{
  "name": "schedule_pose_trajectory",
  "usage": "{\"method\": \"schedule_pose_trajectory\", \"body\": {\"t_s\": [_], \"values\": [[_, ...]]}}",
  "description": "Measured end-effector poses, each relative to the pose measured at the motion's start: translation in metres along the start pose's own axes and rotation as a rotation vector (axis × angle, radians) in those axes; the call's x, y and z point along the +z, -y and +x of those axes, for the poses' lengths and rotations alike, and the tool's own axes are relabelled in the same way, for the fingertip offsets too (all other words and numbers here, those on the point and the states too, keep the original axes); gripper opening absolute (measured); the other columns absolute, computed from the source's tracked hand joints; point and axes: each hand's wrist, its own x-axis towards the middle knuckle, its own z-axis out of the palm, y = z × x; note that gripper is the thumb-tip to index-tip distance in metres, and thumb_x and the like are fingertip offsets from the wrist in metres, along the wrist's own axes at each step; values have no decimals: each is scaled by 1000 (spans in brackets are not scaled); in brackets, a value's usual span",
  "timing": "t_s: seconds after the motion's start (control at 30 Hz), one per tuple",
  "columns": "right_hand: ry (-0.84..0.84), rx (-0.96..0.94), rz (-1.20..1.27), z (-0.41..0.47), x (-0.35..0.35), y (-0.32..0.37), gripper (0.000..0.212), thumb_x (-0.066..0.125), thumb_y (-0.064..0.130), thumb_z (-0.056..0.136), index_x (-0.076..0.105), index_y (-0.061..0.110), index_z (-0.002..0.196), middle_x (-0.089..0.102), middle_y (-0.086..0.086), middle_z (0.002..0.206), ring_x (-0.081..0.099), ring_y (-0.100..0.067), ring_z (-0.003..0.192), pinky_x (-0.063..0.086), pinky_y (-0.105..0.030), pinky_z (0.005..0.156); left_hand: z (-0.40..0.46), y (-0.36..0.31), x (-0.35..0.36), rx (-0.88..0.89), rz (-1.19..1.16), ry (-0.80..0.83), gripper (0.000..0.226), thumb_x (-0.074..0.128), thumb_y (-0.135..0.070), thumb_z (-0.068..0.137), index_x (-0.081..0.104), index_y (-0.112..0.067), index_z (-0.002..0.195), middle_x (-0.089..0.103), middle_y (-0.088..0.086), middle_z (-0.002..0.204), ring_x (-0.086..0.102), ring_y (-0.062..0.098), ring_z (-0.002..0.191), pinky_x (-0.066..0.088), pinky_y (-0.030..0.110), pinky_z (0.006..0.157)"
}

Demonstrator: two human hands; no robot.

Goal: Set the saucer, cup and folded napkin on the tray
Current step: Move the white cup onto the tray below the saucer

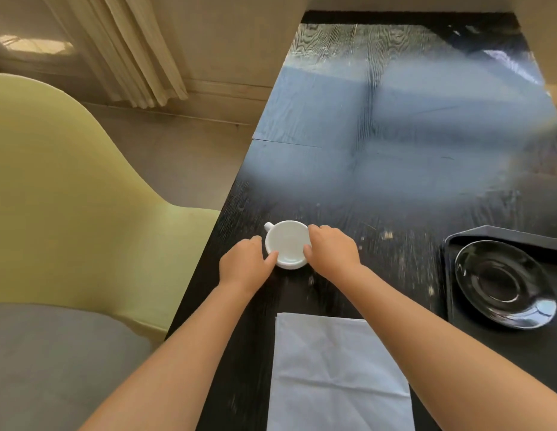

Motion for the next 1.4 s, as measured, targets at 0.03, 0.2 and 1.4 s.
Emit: {"method": "schedule_pose_trajectory", "body": {"t_s": [0.03, 0.2, 1.4], "values": [[8, 8, 5, -1, 1, 0, 25, 46, 18, 90, 50, 6, 112, 64, -14, 102, 59, -31, 86, 46, -37, 63, 0, -1, 5, -14, -71, 27, 29, 54, -35, 90, 60, -9, 102, 67, 7, 91, 61, 16, 75, 47, 24, 58], [6, 120, 297, -7, 4, 3, 27, 47, 7, 88, 49, 4, 115, 65, -19, 100, 54, -28, 75, 44, -34, 58, 0, -6, 17, -166, -550, 57, 22, 57, -13, 89, 59, -9, 110, 68, 12, 102, 66, 17, 83, 55, 27, 70], [-137, 731, 1024, -345, 12, -201, 42, 57, 3, 85, 56, 27, 119, 61, 3, 95, 67, -14, 68, 52, -12, 49, -259, -204, 126, -11, -709, 373, 40, 66, -21, 83, 56, -25, 121, 64, -7, 112, 62, 6, 99, 48, 5, 74]]}}
